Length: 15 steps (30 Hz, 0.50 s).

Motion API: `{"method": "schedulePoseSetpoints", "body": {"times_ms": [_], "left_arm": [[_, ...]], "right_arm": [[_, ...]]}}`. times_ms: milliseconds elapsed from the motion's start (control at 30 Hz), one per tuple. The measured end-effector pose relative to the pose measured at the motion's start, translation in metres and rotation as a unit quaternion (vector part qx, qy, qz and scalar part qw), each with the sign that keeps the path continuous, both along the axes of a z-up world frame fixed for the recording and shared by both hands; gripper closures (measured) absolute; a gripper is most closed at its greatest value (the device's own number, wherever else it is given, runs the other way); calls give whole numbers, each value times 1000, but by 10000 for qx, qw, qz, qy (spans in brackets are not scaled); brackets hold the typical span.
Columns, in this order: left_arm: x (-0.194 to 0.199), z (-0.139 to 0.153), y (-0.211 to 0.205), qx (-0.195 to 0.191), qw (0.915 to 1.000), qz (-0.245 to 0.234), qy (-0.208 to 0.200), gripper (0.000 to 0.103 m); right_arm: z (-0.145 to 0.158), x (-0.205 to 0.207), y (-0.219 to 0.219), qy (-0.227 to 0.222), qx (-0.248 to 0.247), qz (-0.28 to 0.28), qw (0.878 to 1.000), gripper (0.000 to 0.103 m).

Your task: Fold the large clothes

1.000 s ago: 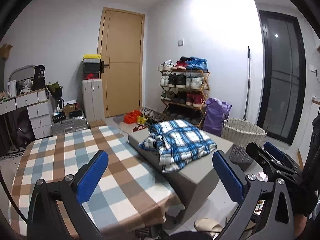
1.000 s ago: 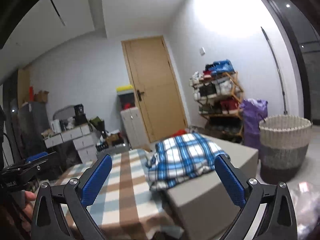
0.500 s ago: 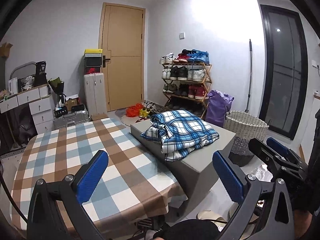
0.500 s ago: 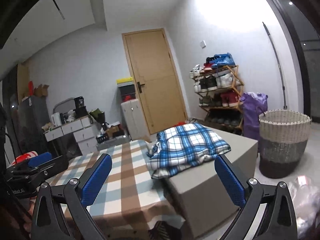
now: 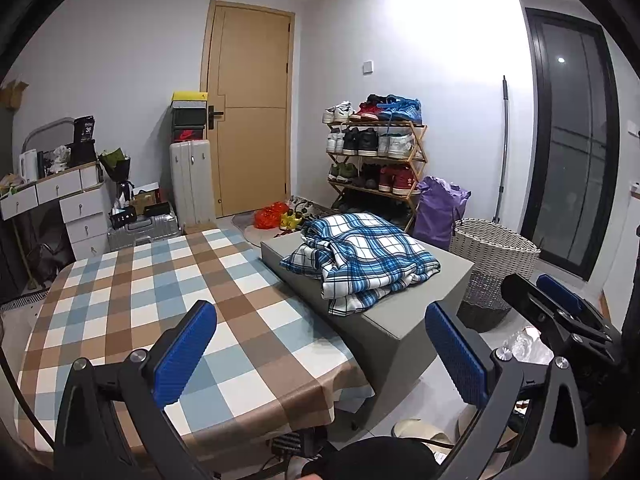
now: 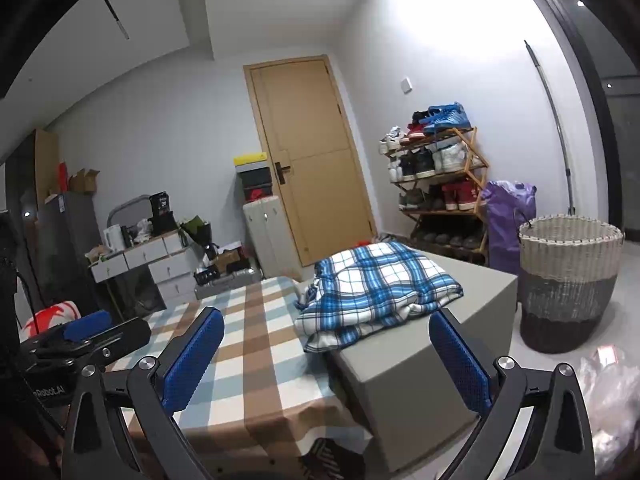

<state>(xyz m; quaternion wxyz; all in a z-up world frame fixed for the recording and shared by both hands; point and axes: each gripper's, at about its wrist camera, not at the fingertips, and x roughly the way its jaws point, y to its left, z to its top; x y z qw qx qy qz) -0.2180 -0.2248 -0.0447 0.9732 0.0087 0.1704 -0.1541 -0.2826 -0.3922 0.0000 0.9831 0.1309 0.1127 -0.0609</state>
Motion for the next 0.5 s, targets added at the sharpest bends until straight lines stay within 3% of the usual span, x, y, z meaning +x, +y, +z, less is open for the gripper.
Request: {"method": "schedulePoseSetpoints", "body": {"times_ms": [500], "left_arm": [[-2,4,5,-35,10000,-27,40,1]], "right_arm": [[2,-6,7,-59,-104,11,9999,0]]}}
